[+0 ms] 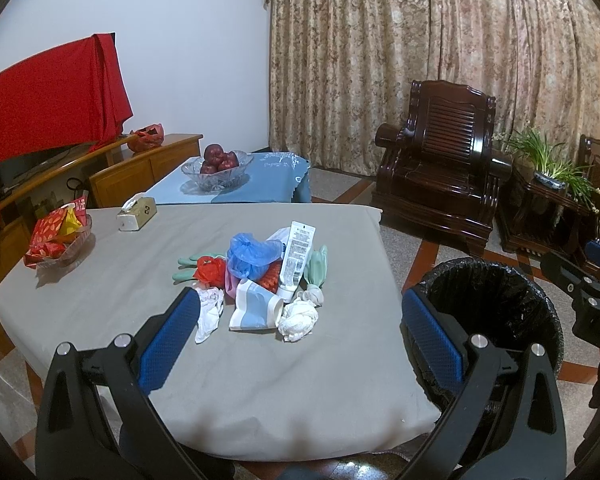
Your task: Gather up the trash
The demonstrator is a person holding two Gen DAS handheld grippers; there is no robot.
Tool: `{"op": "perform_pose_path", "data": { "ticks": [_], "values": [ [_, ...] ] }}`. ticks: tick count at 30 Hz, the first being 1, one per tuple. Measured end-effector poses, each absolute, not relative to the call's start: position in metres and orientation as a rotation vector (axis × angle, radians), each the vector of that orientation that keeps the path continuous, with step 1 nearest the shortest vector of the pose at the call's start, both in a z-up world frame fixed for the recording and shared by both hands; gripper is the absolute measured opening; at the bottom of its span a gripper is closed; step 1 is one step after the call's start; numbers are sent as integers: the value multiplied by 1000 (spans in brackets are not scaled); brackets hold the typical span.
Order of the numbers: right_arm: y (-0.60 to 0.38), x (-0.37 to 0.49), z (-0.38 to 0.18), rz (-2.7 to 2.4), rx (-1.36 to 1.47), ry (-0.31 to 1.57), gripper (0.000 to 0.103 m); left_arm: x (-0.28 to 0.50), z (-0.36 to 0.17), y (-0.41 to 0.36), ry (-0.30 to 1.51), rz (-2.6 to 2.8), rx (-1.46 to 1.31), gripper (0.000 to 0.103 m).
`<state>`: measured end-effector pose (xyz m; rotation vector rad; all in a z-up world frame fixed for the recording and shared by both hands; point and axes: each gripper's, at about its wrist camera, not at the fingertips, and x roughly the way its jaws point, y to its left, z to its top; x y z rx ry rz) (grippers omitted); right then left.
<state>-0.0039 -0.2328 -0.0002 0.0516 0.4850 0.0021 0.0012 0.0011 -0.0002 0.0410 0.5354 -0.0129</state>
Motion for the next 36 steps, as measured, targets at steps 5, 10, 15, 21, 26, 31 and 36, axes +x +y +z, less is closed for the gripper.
{"op": "perform_pose_path", "data": {
  "ticks": [5, 10, 15, 21, 26, 31, 36],
  "values": [
    [-233, -4, -1, 2, 52, 486, 97, 1, 0, 1, 536, -13, 40, 98],
    [-232, -5, -1, 3, 51, 487, 97, 2, -2, 5, 536, -13, 39, 98],
    [-234, -7, -12, 6, 48, 492, 97, 3, -6, 5, 537, -13, 38, 98],
    [-224, 2, -19, 25, 35, 495, 97, 8, -21, 15, 530, -25, 0, 98],
    [-207, 21, -27, 78, 29, 505, 97, 22, -44, 38, 513, 27, -22, 98],
    [-186, 48, -42, 121, 28, 519, 97, 34, -59, 62, 521, 94, -12, 98],
    [-159, 82, -68, 163, 36, 566, 97, 53, -75, 91, 545, 147, -24, 98]
  ]
}}
